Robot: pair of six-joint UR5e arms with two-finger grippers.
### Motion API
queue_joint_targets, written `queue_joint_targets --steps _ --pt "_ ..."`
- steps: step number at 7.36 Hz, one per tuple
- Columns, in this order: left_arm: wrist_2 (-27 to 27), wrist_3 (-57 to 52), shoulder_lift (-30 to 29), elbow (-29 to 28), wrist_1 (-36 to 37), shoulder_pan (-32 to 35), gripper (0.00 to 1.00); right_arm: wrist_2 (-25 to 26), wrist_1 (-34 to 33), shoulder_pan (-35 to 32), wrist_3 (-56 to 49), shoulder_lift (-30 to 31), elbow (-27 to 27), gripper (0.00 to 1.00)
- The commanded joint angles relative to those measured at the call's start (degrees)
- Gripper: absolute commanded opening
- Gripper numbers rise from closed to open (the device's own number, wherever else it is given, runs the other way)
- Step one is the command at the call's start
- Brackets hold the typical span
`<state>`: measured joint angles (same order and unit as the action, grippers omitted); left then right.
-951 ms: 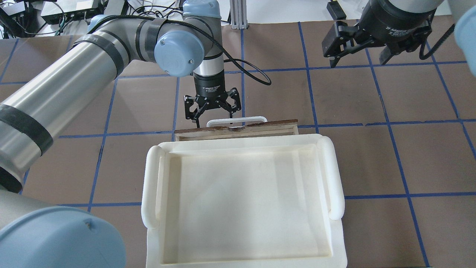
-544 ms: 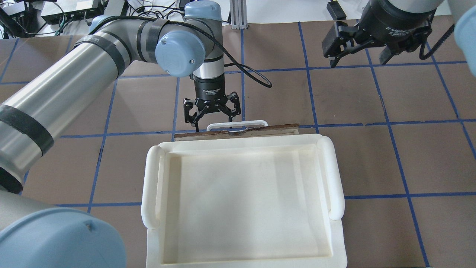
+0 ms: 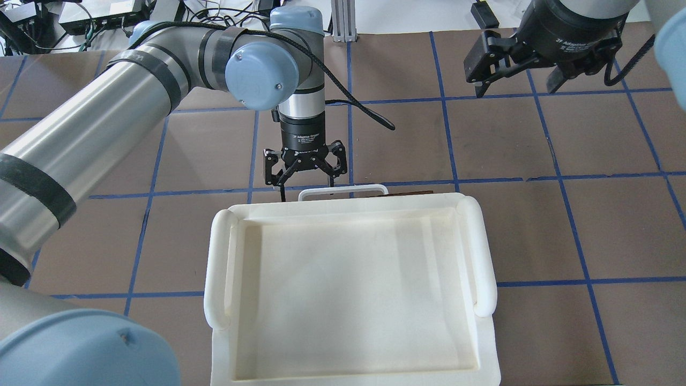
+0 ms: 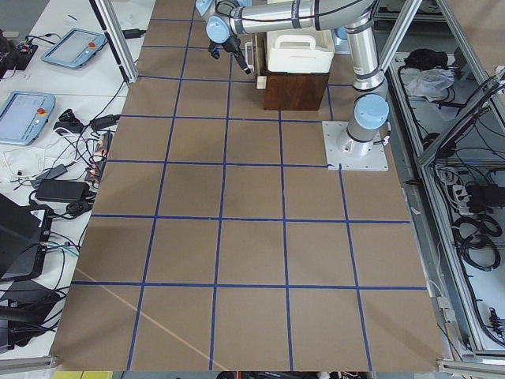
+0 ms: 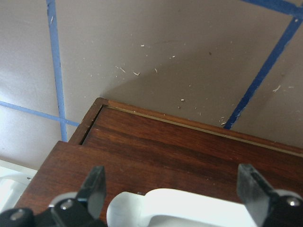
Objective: Put scissors in drawer and close it
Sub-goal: 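Press the left gripper against the drawer front to finish closing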
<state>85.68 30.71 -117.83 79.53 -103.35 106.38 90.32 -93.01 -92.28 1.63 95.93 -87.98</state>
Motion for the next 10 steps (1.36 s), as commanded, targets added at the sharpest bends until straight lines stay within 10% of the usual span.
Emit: queue_joint_targets --steps 1,10 --pt "0.10 -0.03 -0.03 0.02 -1.59 0.14 1.00 -0.23 -0.07 -0.01 0.04 0.04 0.00 1.00" --pt "-0.08 -0.12 0.15 1.07 -4.14 0.41 1.00 0.29 -0.07 -0.01 -0.05 -0.13 0.00 1.00"
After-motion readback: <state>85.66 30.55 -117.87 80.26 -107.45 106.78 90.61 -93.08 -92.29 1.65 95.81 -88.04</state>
